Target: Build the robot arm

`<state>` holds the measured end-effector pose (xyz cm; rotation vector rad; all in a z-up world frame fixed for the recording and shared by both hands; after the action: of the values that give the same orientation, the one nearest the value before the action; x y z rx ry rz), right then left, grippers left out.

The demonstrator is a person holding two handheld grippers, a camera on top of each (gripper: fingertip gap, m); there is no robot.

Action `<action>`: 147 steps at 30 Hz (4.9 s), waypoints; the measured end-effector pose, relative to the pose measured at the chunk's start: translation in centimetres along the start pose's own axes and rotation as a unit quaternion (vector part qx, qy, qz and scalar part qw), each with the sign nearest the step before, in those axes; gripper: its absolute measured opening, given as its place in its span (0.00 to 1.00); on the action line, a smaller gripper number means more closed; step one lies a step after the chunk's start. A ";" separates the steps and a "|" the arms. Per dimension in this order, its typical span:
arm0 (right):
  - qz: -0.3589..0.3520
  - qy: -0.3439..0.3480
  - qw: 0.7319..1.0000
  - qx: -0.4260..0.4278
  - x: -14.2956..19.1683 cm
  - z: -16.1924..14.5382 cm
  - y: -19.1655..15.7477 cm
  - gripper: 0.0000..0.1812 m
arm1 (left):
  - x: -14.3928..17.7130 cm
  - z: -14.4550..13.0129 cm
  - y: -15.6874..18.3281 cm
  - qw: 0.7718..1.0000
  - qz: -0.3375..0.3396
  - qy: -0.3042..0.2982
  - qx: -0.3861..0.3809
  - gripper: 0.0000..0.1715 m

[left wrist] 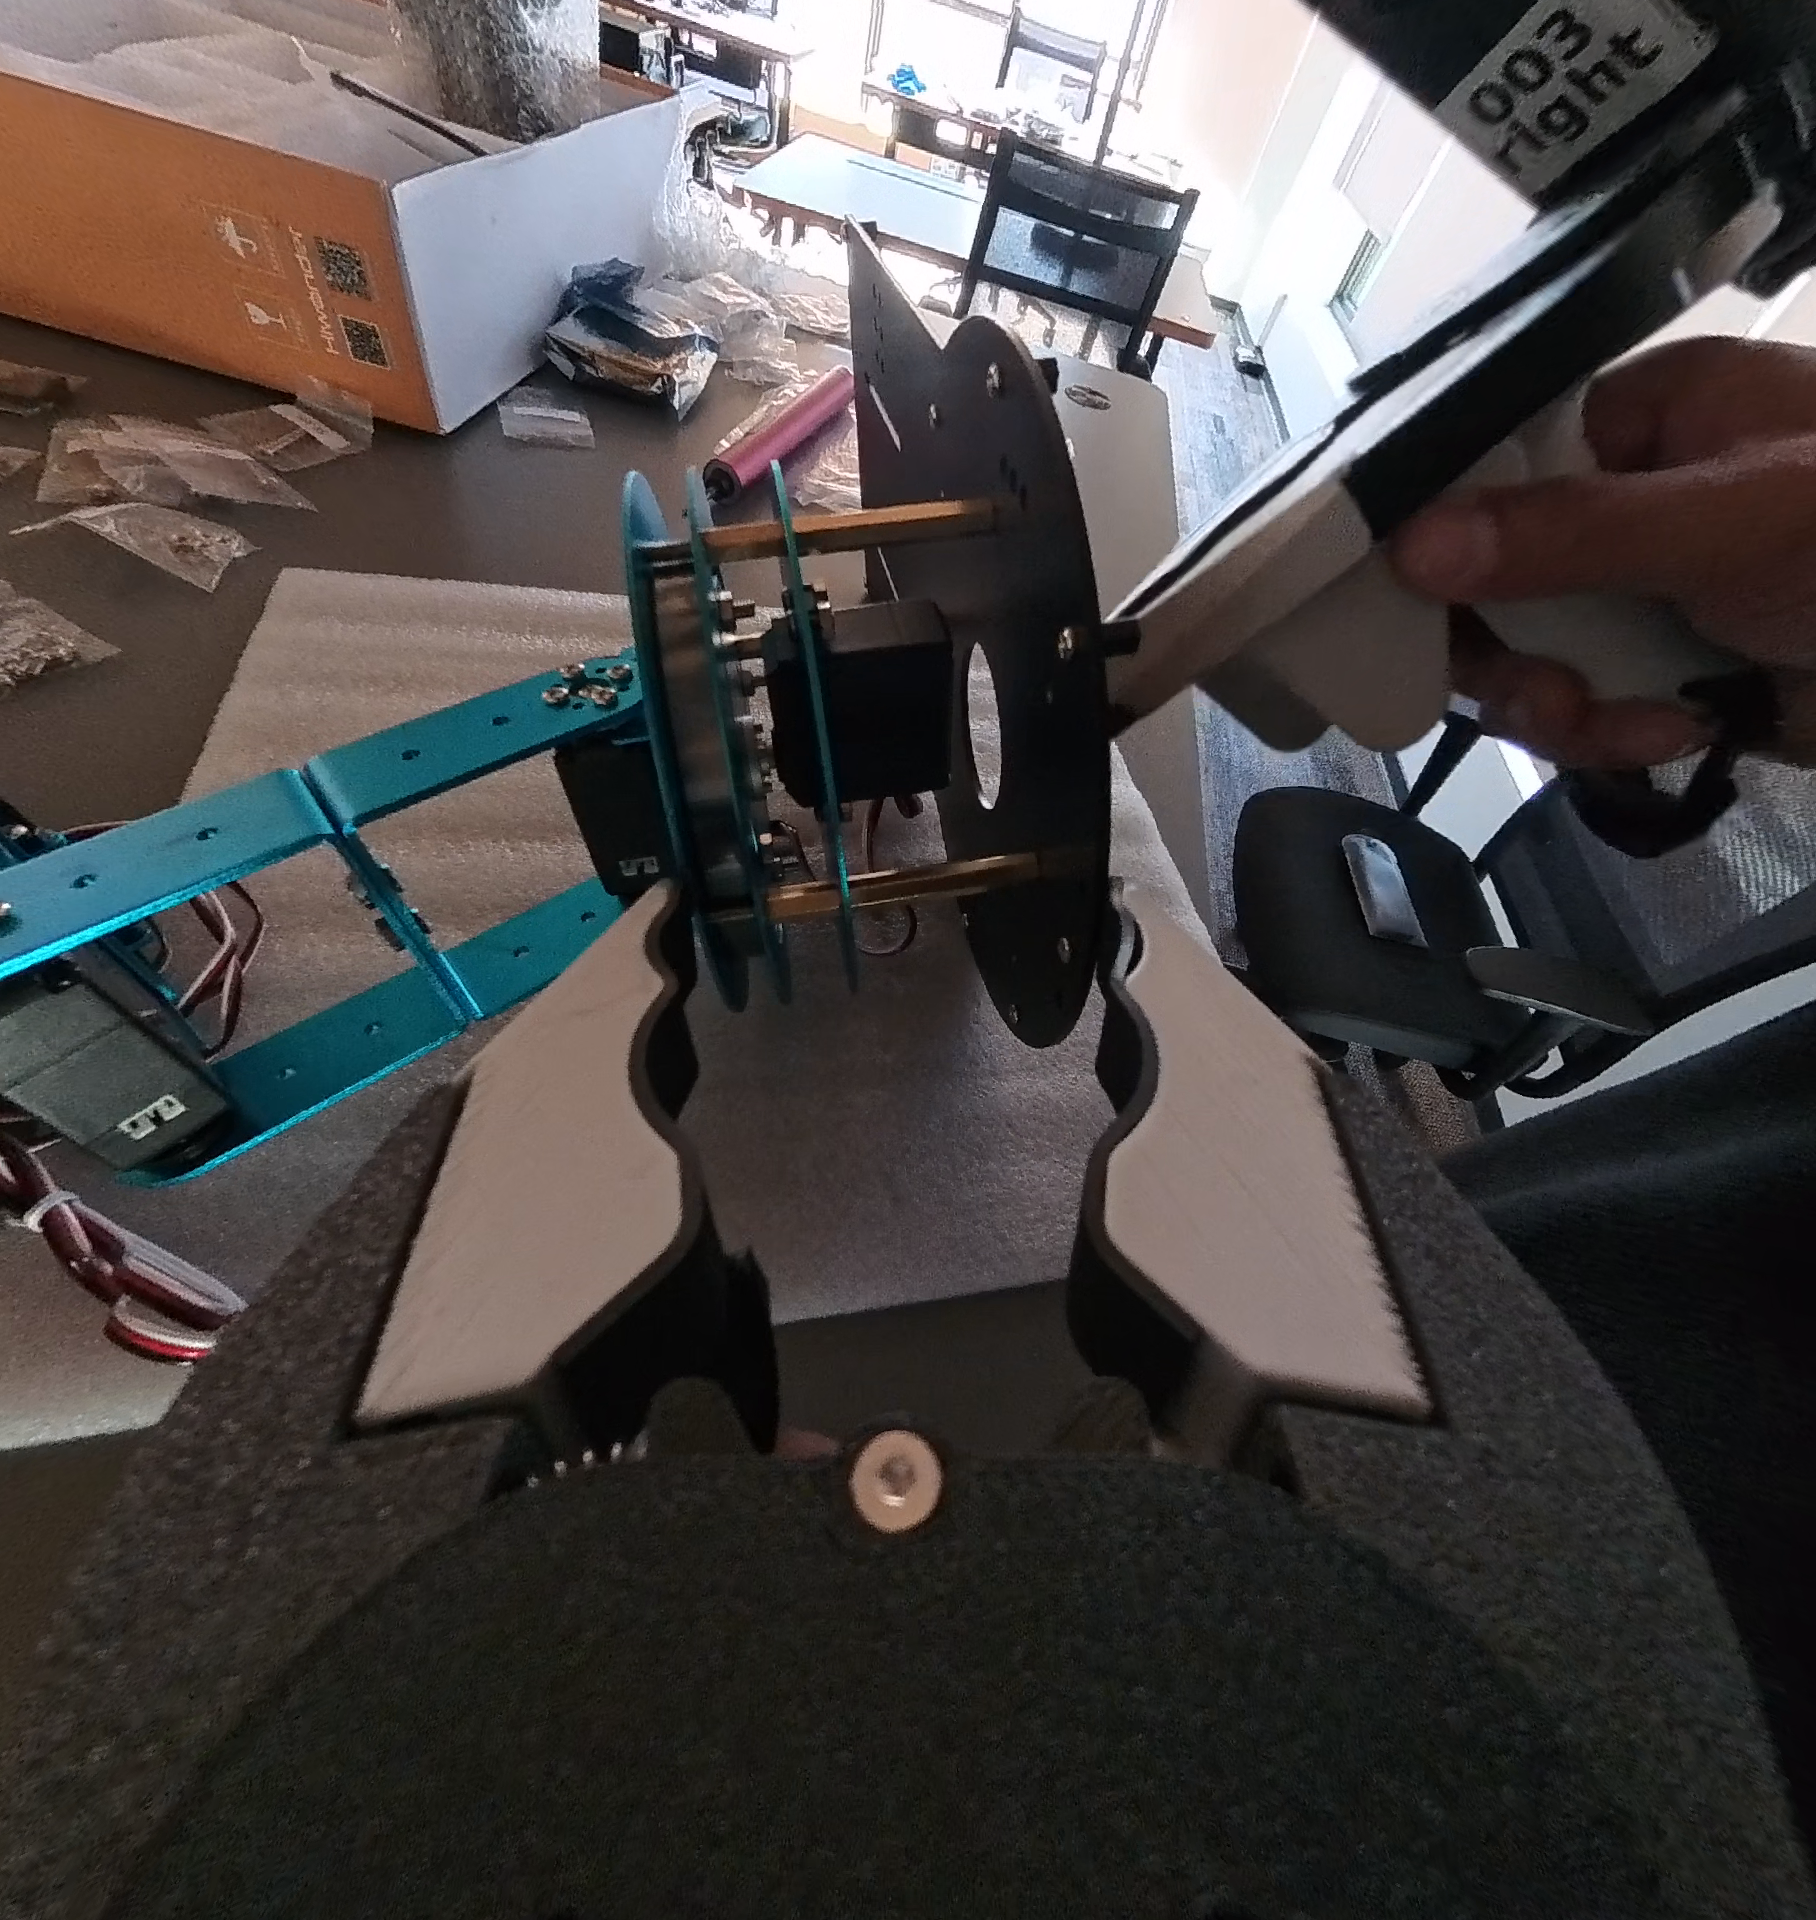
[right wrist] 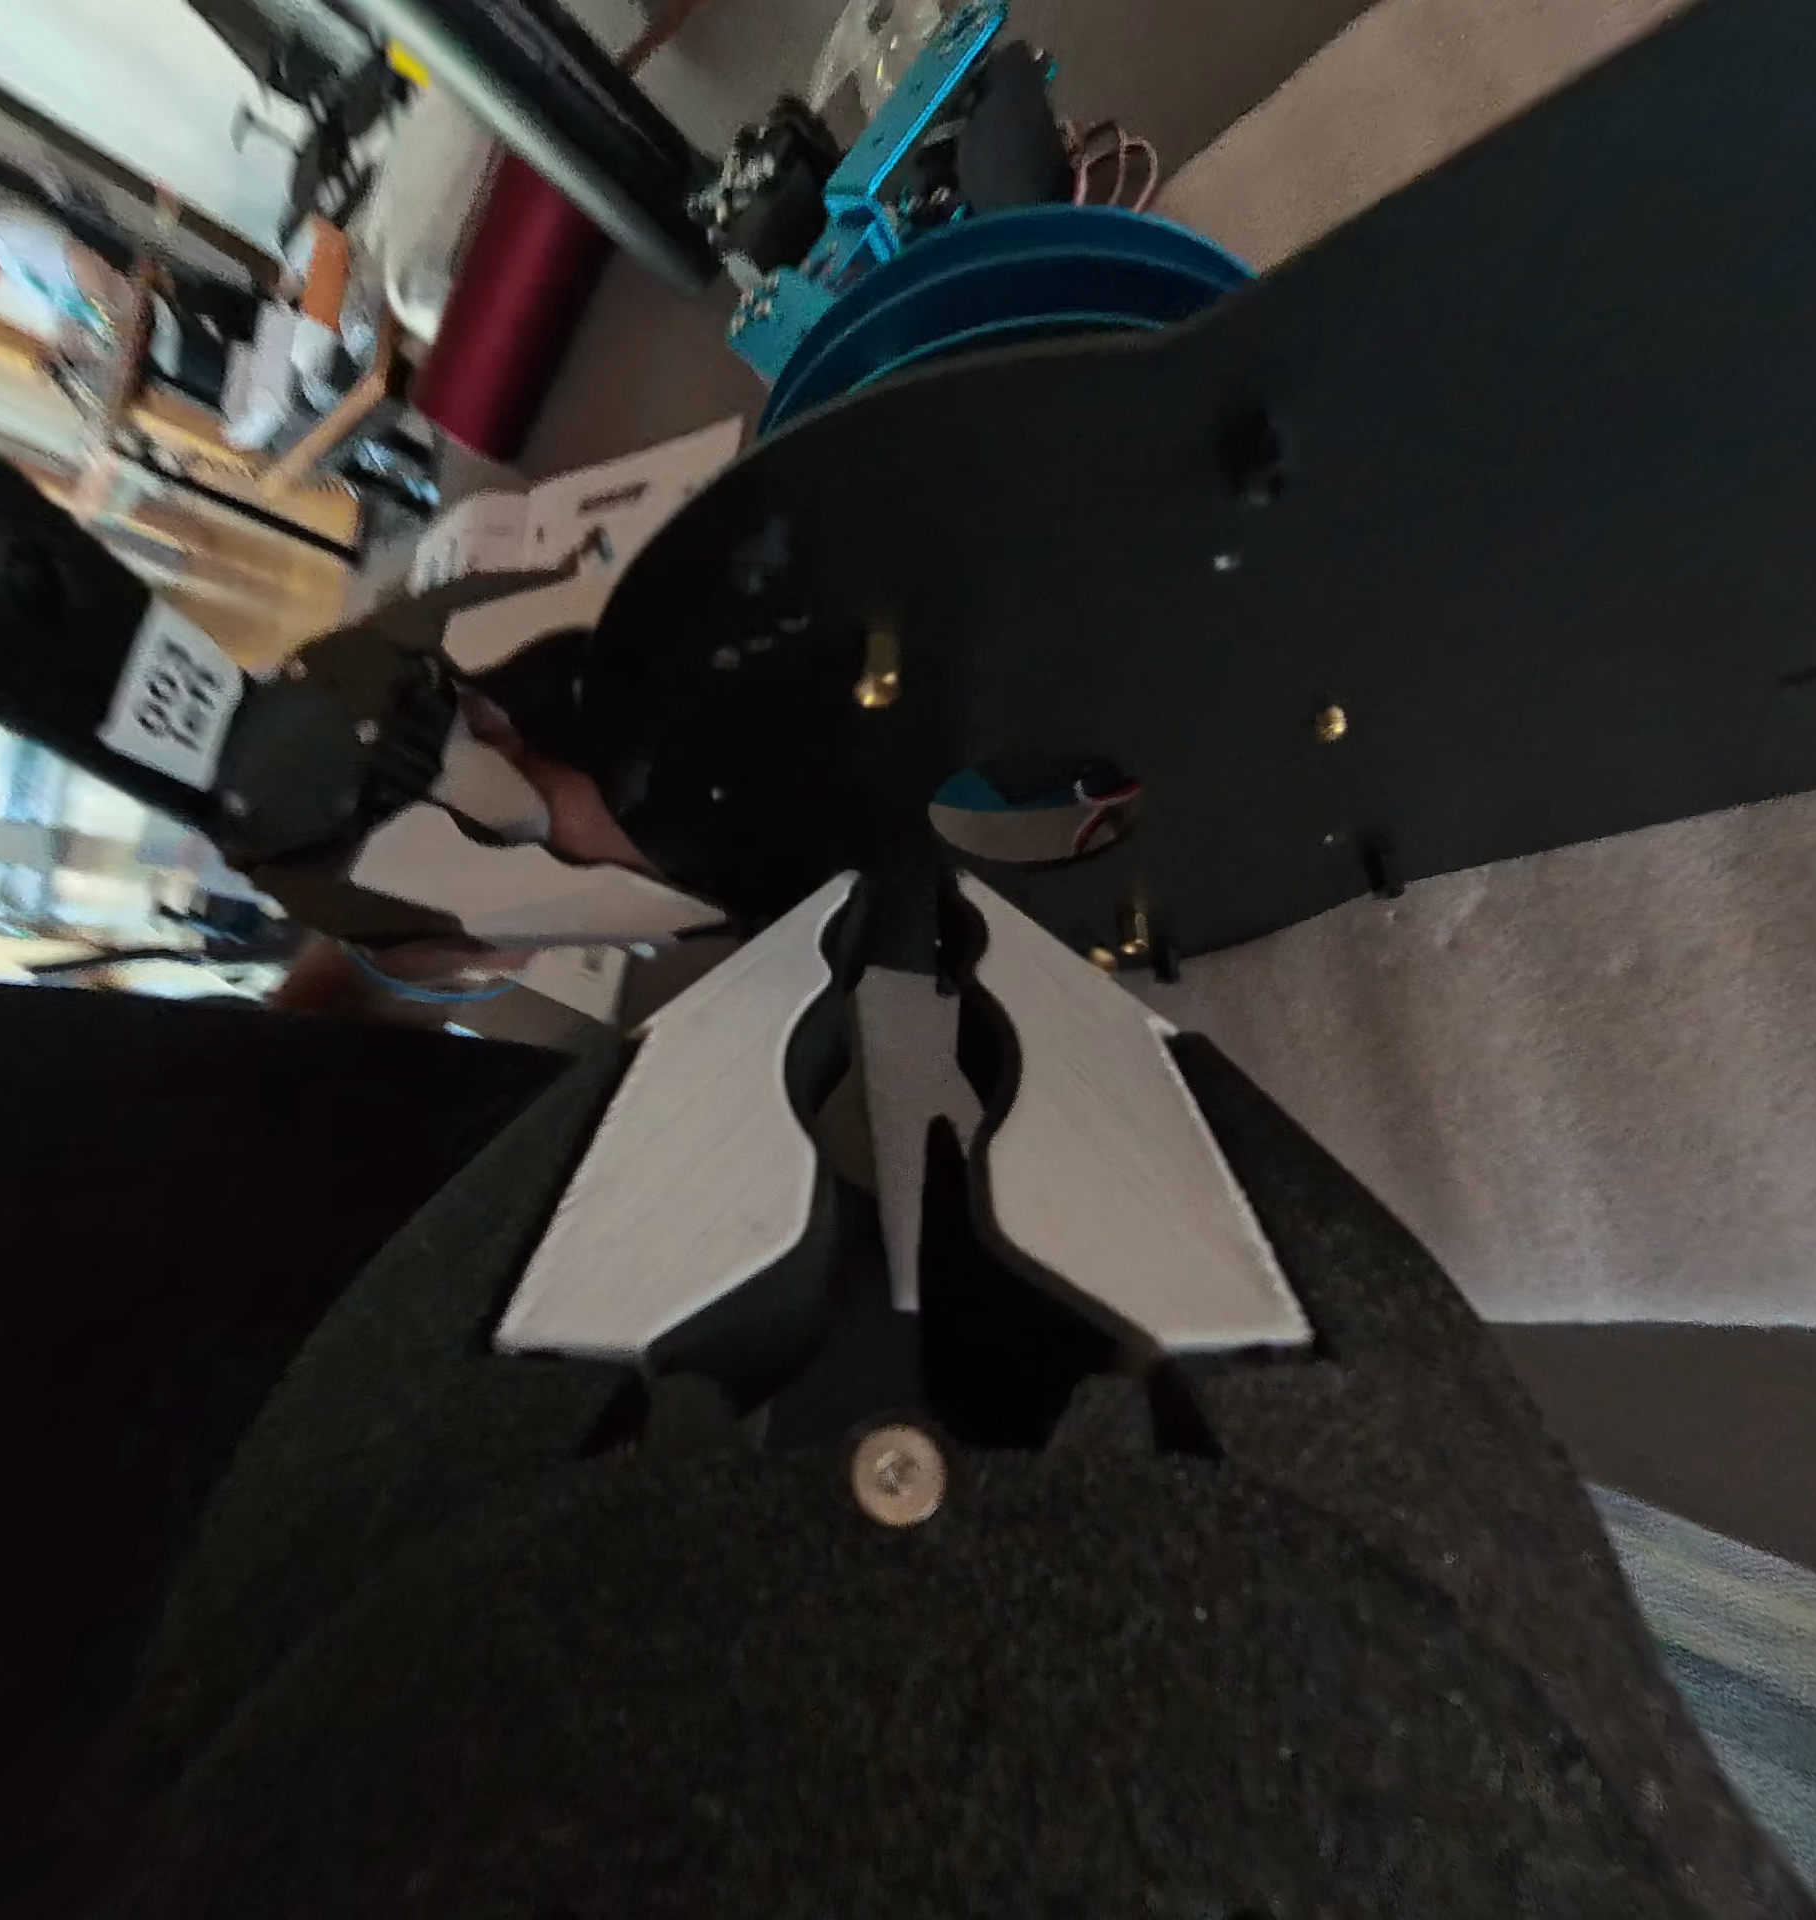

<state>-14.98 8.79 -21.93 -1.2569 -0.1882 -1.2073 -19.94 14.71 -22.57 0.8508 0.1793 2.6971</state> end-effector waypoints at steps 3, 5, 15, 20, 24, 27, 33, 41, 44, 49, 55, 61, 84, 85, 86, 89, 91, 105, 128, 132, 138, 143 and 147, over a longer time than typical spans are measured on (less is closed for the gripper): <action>-0.036 0.006 0.998 0.055 -0.2 -0.4 -0.1 0.00 | 0.0 0.0 0.0 1.000 0.000 0.000 0.000 0.45; -0.046 0.004 0.997 0.069 -0.4 -0.7 0.4 0.00 | 0.0 0.0 0.0 1.000 0.000 -0.001 0.000 0.45; -0.170 -0.023 0.965 0.200 -0.3 -4.8 7.0 0.16 | 0.0 0.0 0.0 1.000 -0.001 -0.006 -0.002 0.45; -0.192 -0.012 0.943 0.270 -3.1 -3.1 6.3 0.15 | 0.0 0.0 0.0 1.000 0.001 -0.013 -0.002 0.45; -0.149 -0.027 0.944 0.293 -3.7 -3.3 6.5 0.12 | 0.1 0.0 0.0 1.000 0.001 -0.019 -0.005 0.45; -0.107 -0.055 0.949 0.290 -3.7 -4.7 6.1 0.08 | 0.0 0.0 0.0 1.000 0.002 -0.021 -0.006 0.45; -0.152 -0.023 0.948 0.278 -3.2 -4.3 6.2 0.09 | 0.0 0.0 0.0 1.000 0.001 -0.019 -0.006 0.45; -0.135 -0.009 0.950 0.281 -4.0 -4.1 6.1 0.17 | 0.0 0.0 0.0 1.000 0.000 -0.020 -0.008 0.45; -0.112 -0.034 0.951 0.285 -3.3 -5.2 5.6 0.08 | 0.0 0.0 0.0 1.000 -0.001 -0.019 -0.009 0.45; -0.144 -0.004 0.948 0.285 -2.8 -4.5 5.7 0.16 | 0.0 0.0 0.0 1.000 -0.003 -0.019 -0.010 0.45; -0.155 -0.004 0.946 0.285 -4.4 -3.7 6.3 0.14 | 0.0 -0.1 0.0 1.000 -0.003 -0.021 -0.013 0.45; -0.143 -0.019 0.949 0.279 -4.0 -4.9 5.7 0.10 | 0.0 -0.1 0.0 1.000 -0.004 -0.022 -0.015 0.45; -0.087 -0.057 0.898 0.427 -4.0 -6.6 4.1 0.09 | 0.1 -0.2 0.0 0.999 -0.008 -0.028 -0.025 0.45; -0.076 -0.069 0.899 0.425 -4.0 -6.7 4.4 0.09 | 0.1 -0.2 0.0 0.999 -0.008 -0.028 -0.026 0.45; -0.062 -0.075 0.901 0.422 -4.0 -6.8 4.5 0.09 | 0.1 -0.2 0.0 0.999 -0.008 -0.029 -0.028 0.45; -0.050 -0.067 0.899 0.429 -4.2 -6.6 4.5 0.09 | 0.1 -0.2 0.0 0.999 -0.008 -0.028 -0.030 0.45; -0.052 -0.068 0.895 0.437 -4.6 -6.8 4.4 0.08 | 0.1 -0.2 0.0 0.999 -0.008 -0.028 -0.030 0.45; -0.043 -0.051 0.901 0.430 -4.7 -6.9 4.0 0.06 | 0.1 -0.2 0.0 0.999 -0.009 -0.030 -0.033 0.45; -0.233 0.009 0.926 0.298 -1.9 -1.7 -1.7 0.03 | 0.1 -0.2 0.0 0.999 -0.009 -0.013 -0.028 0.45; -0.266 0.014 0.914 0.306 -1.9 -1.6 -2.0 0.03 | 0.1 -0.2 0.0 0.999 -0.010 -0.011 -0.029 0.45; -0.288 0.005 0.905 0.312 -2.1 -1.3 -2.0 0.03 | 0.1 -0.2 0.0 1.000 -0.009 -0.009 -0.028 0.45; -0.283 -0.017 0.919 0.274 -2.2 -1.3 -2.0 0.03 | 0.1 -0.2 0.0 1.000 -0.007 -0.006 -0.024 0.45; -0.260 -0.028 0.934 0.244 -1.8 -1.1 -2.4 0.03 | 0.1 -0.2 0.0 1.000 -0.007 -0.005 -0.025 0.45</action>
<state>-18.12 9.37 -22.07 -0.8174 -0.8542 -1.4539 -20.15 14.72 -22.70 0.8452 0.1140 2.6720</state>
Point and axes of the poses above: each gripper's, where its closed fingertips meet, x back along the fingers, z out of its top, y = z × x across the jaws, the point moved 2 cm from there along x, back along the fingers, and after that the axes turned 13 degrees about -y, right-handed, at the moved point
